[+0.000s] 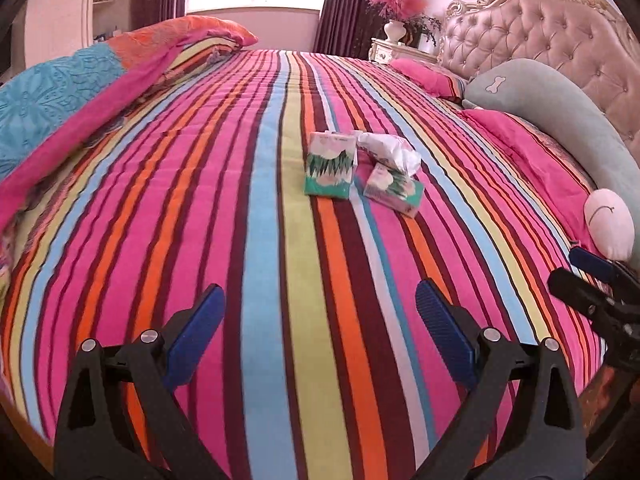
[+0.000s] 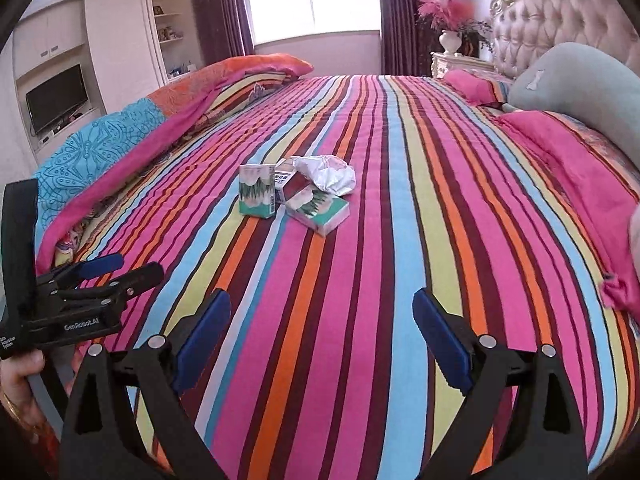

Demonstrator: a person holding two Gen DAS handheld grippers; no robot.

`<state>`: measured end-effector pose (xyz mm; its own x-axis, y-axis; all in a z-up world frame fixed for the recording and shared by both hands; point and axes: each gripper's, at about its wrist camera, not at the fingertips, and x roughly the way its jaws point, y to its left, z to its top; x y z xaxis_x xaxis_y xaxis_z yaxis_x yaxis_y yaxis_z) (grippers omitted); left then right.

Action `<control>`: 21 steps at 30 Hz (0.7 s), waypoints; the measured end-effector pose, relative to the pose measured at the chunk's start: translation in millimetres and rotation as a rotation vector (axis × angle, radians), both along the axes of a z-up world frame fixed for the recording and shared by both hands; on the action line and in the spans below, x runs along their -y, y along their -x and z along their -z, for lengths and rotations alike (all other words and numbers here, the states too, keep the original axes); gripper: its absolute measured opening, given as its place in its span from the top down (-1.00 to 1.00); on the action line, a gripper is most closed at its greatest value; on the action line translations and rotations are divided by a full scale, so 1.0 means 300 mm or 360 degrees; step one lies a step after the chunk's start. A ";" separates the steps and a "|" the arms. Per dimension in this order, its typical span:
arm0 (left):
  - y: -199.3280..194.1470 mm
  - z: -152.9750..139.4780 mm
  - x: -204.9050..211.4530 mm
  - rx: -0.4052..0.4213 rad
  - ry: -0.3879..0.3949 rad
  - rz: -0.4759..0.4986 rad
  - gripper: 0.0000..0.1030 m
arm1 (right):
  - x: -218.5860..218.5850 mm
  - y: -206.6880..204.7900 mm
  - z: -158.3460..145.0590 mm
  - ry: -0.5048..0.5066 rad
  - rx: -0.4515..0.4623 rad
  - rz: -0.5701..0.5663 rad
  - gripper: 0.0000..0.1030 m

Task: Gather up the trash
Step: 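Grasp a tissue pack with the left tool while the right tool grasps another tissue pack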

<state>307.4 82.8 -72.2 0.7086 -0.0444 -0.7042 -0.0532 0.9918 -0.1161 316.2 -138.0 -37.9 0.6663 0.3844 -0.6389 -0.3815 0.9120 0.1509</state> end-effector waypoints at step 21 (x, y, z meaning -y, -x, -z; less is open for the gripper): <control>-0.466 0.116 -0.001 -0.0104 0.0017 0.0000 -0.81 | -0.132 -0.355 0.147 0.0179 -0.0096 -0.0102 -0.71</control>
